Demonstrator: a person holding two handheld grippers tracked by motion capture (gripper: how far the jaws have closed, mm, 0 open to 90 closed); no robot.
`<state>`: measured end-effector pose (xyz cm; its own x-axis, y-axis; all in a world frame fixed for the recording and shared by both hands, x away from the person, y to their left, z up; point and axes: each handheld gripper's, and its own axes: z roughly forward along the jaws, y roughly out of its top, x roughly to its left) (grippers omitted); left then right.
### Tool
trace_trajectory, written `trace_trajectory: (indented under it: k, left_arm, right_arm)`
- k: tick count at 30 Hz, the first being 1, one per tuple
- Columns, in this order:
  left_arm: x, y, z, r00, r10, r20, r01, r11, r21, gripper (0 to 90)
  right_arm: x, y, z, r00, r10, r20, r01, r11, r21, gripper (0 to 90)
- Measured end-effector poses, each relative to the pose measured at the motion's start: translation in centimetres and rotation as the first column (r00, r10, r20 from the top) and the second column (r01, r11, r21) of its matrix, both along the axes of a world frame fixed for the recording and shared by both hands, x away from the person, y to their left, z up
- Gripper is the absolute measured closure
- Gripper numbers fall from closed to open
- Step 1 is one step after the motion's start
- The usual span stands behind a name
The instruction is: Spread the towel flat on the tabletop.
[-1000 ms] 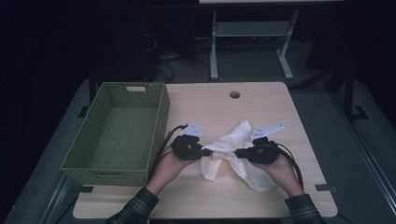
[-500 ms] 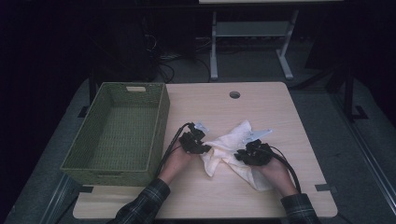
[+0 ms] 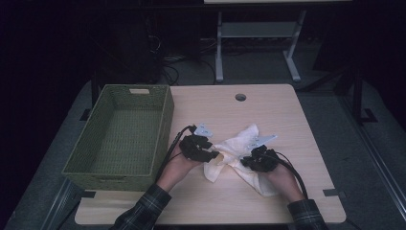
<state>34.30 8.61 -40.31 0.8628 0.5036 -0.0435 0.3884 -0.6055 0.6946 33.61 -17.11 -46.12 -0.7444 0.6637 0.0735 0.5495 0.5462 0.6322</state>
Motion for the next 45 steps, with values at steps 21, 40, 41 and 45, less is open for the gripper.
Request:
trace_trajectory:
  k: [21,40,41,45]
  left_arm:
    - [-5.3,-2.7,-1.0,0.9832,-0.175,-0.054,0.171,0.9827,-0.072,56.7]
    - [-3.2,-2.5,-3.4,0.9973,-0.067,-0.028,0.067,0.9977,0.000,53.2]
    - [-2.7,-2.4,-3.5,0.9985,-0.051,-0.021,0.051,0.9987,0.005,53.0]
    - [-1.8,-2.3,-3.7,0.9996,-0.030,0.000,0.030,0.9994,0.019,50.2]
  right_arm:
    - [-0.1,0.1,0.0,0.9999,0.005,0.010,-0.005,0.9999,-0.014,83.4]
    - [-0.1,0.2,0.0,0.9999,0.008,0.012,-0.008,0.9998,-0.018,83.4]
    - [-0.2,0.2,0.0,0.9999,0.007,0.011,-0.007,0.9998,-0.017,83.4]
    - [-0.2,0.2,0.0,0.9999,0.011,0.010,-0.011,0.9998,-0.017,83.4]
